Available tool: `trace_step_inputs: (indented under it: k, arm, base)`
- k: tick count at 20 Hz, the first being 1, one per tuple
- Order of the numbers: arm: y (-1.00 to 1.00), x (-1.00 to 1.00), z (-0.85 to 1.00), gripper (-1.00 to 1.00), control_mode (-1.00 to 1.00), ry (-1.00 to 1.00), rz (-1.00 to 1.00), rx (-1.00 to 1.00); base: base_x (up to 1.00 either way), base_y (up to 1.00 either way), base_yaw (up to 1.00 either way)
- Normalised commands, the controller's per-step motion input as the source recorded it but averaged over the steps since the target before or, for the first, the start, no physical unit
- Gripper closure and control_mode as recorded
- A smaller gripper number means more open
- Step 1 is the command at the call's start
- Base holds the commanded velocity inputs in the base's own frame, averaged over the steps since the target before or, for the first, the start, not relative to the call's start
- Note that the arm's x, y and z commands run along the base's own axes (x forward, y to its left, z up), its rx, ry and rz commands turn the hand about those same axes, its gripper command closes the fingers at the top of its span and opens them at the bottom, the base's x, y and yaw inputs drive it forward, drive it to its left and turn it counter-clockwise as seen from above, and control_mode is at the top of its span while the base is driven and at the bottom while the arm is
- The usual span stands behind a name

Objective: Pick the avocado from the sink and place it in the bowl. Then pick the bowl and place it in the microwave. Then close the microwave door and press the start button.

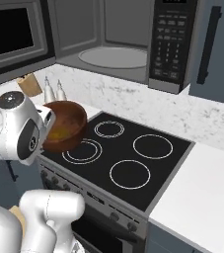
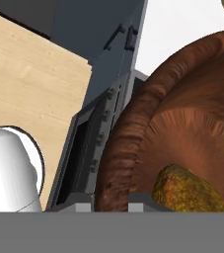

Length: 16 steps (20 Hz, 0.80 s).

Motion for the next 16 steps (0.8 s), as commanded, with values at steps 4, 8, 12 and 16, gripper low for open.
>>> trace_step_inputs:
  k: [4,8,12,16]
  arm:
    - [0.00,0.00,0.00,1.00,1.00,0.00,0.00,0.00]
    - [0.00,0.00,0.00,1.00,1.00,0.00,0.00,0.00]
    - [0.00,-0.13,0.41,1.00,-1.00,-0.06,0.00,-0.02]
    - [0.00,-0.03,0.73,1.00,-1.00,-0.14,0.00,-0.08]
  base:
    - [0.08,0.00,0.24]
    - [0.00,0.00,0.15]
    - [-0.08,0.00,0.01]
    - [0.00,0.00,0.00]
